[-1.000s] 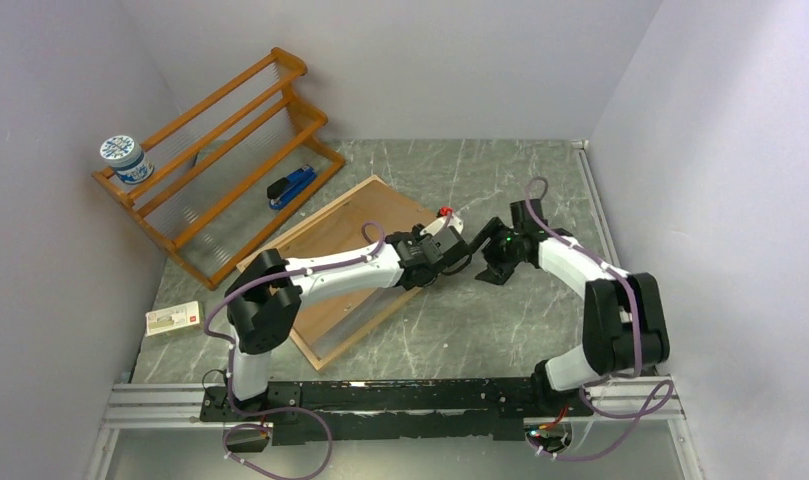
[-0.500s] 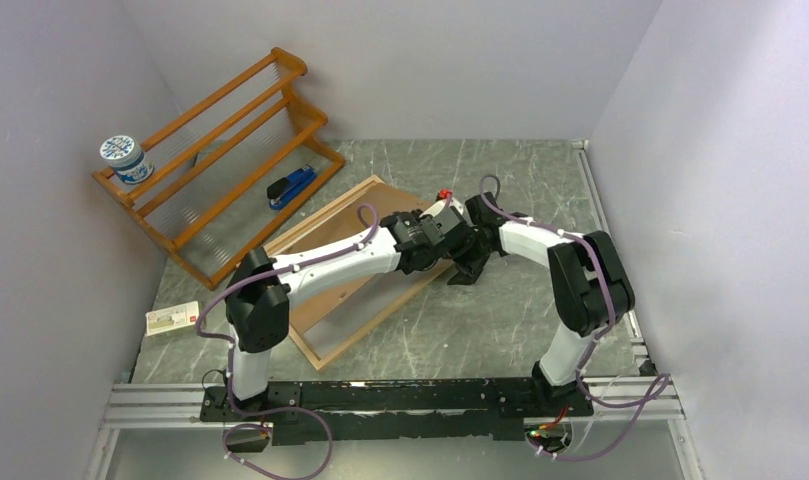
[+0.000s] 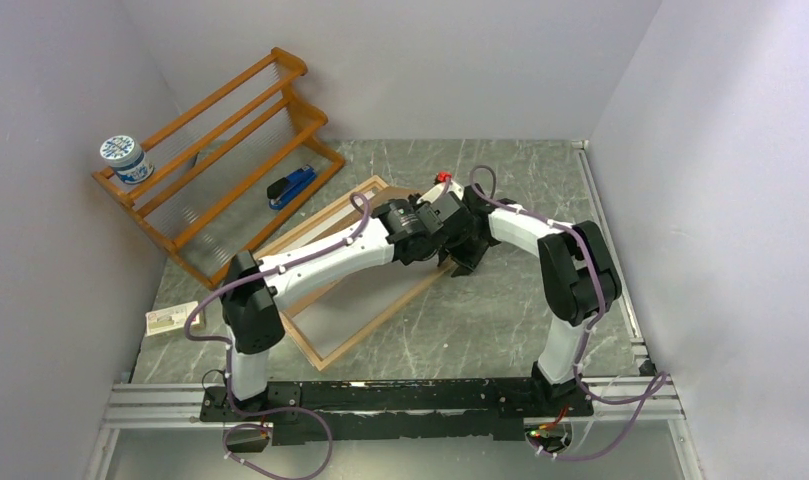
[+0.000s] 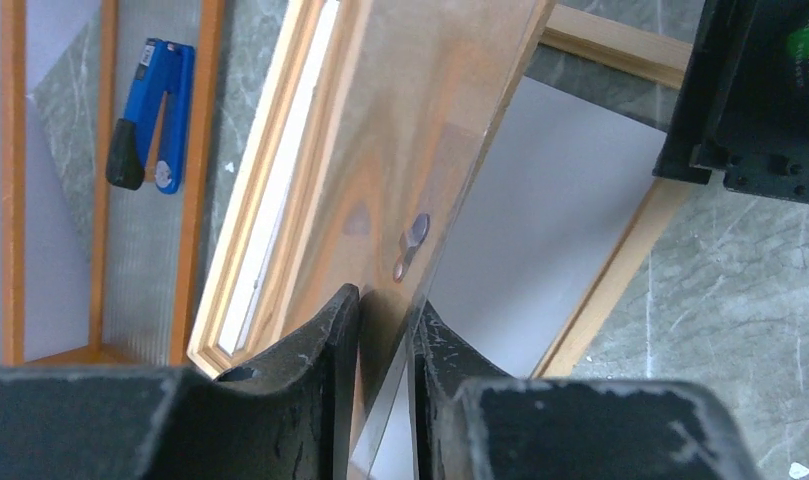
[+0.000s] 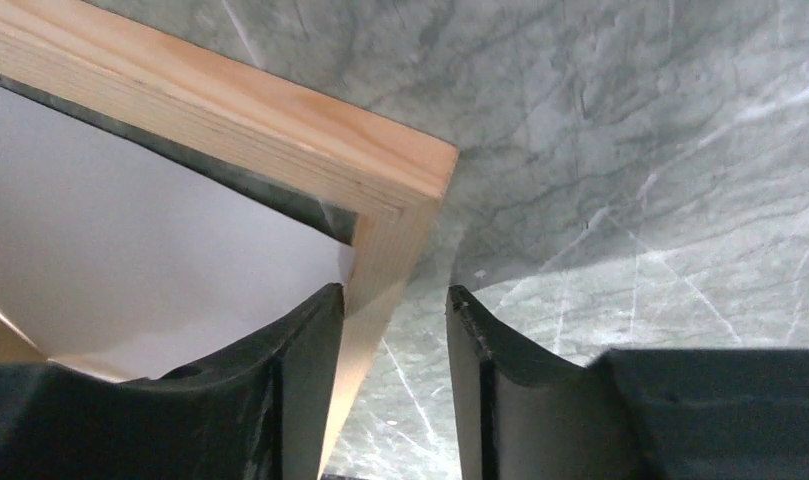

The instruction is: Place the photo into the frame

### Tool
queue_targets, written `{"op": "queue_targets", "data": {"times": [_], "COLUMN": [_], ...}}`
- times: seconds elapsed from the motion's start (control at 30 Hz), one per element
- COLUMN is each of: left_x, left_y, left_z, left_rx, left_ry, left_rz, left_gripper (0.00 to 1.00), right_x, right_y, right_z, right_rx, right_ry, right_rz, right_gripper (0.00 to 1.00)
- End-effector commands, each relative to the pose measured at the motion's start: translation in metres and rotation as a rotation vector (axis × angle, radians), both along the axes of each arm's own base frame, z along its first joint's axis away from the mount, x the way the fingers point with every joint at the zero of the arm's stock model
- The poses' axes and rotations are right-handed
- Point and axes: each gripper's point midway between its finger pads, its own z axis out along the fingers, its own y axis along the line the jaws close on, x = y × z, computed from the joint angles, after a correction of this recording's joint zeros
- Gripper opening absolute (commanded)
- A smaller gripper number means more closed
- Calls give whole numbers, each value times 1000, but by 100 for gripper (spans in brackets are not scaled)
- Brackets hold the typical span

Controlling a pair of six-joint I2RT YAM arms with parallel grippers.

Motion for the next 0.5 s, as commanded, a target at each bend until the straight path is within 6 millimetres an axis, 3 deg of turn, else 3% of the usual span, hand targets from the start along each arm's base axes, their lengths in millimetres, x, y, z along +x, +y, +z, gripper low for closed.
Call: {"op": "queue_targets", "data": {"times": [0.0, 0.27, 0.47], "left_x": [8, 9, 11], "left_y": [8, 24, 41], "left_z": [65, 120, 152], "left_rx": [-130, -194, -255], "left_ry": [-130, -250, -288], "left_rz": [34, -19, -23], "left_gripper": [2, 2, 2], "right_x": [11, 31, 43], "right_y": [-19, -43, -62], "right_z": [2, 13, 14], "right_rx": [-127, -157, -122], "right_ry": [-25, -112, -152], "right_rz": [23, 79, 163], "right_gripper": [41, 17, 12]}}
